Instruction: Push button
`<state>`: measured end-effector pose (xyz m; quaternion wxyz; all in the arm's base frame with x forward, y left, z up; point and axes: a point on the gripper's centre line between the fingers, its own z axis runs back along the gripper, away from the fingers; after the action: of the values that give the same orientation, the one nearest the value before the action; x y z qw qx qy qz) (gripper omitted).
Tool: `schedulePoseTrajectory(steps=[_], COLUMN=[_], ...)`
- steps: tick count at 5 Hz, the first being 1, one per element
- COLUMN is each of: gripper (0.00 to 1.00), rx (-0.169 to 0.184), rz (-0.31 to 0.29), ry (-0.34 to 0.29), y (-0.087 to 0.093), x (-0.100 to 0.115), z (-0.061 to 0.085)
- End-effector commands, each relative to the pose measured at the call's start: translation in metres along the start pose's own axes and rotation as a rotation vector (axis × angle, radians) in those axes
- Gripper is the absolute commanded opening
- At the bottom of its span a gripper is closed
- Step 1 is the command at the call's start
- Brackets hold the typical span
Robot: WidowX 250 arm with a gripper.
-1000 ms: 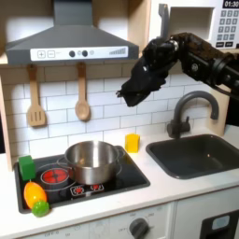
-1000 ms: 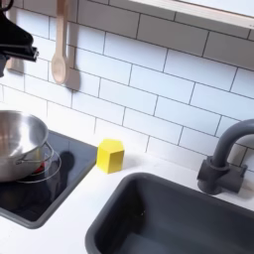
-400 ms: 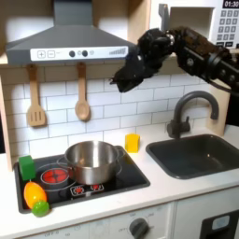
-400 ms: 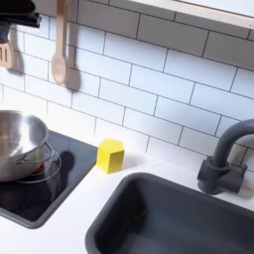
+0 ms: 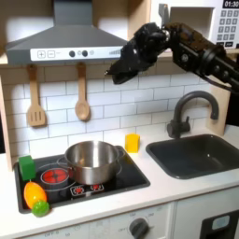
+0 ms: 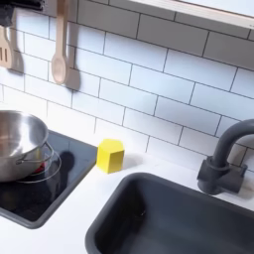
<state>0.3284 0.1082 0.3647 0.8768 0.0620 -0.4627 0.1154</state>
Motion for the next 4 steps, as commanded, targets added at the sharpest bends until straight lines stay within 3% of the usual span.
schedulePoseTrajectory(steps=[1,4], gripper=[0.0,0.0], rx=[0.028,0.044], rz=[0.015,0.03], ry=[-0.051,-0.107], y=[0.014,0.017], x=[0.018,0.042], z=[-0.007,-0.02])
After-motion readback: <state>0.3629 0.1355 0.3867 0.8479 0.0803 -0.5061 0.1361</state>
